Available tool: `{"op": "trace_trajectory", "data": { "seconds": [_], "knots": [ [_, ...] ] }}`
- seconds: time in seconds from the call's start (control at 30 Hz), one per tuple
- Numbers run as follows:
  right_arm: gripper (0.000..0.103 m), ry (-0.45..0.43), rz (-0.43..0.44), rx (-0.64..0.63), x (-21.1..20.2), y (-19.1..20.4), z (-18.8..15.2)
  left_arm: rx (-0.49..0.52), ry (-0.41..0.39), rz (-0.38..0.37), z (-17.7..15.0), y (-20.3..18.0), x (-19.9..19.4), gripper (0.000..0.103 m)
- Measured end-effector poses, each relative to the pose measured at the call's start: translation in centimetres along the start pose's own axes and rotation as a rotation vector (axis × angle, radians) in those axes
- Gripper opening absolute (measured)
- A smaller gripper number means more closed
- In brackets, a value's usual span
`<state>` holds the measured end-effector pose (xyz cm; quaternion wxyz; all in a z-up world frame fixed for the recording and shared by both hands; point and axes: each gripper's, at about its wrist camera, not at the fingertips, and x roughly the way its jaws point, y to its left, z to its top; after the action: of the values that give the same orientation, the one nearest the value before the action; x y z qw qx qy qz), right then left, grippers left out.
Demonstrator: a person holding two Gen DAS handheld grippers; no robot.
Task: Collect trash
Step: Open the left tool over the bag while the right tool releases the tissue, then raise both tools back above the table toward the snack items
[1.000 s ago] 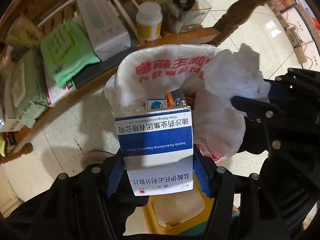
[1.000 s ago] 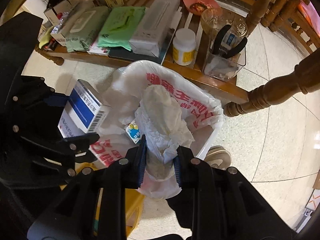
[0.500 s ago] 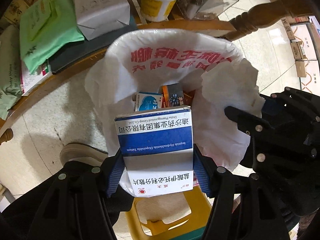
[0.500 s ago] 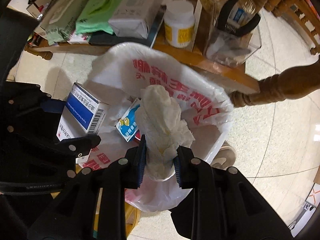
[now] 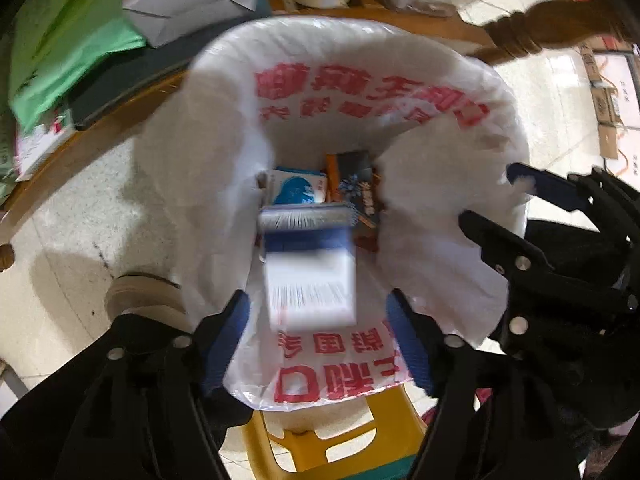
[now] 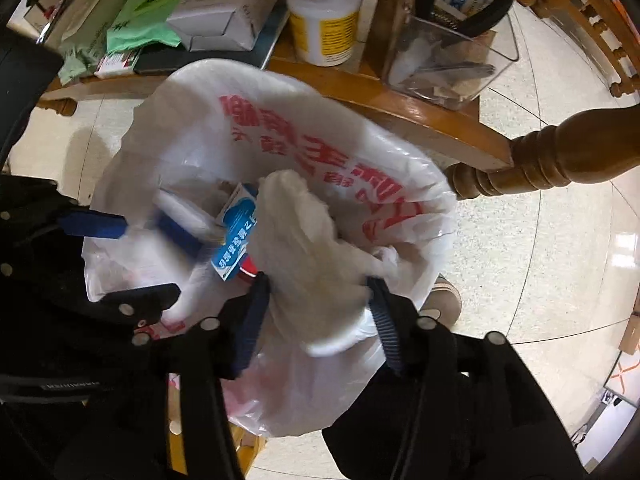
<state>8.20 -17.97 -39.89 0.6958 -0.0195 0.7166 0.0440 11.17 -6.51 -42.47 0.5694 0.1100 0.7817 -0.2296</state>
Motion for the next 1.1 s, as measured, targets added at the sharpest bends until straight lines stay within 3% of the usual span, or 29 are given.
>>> {"op": "trace_trajectory", "data": {
  "seconds": [0.67, 1.1],
  "knots": [
    [0.056, -0.024, 0.037, 0.039, -1.0, -0.6, 0.0, -0.024, -0.05, 0.019, -0.3, -0.1, -1.5, 0.074],
    [0.07, -0.077, 0.093, 0.006, -5.4, -0.2, -2.8, 0.075, -0.124, 0.041, -3.4, -2.7, -5.6, 0.078]
  ]
}}
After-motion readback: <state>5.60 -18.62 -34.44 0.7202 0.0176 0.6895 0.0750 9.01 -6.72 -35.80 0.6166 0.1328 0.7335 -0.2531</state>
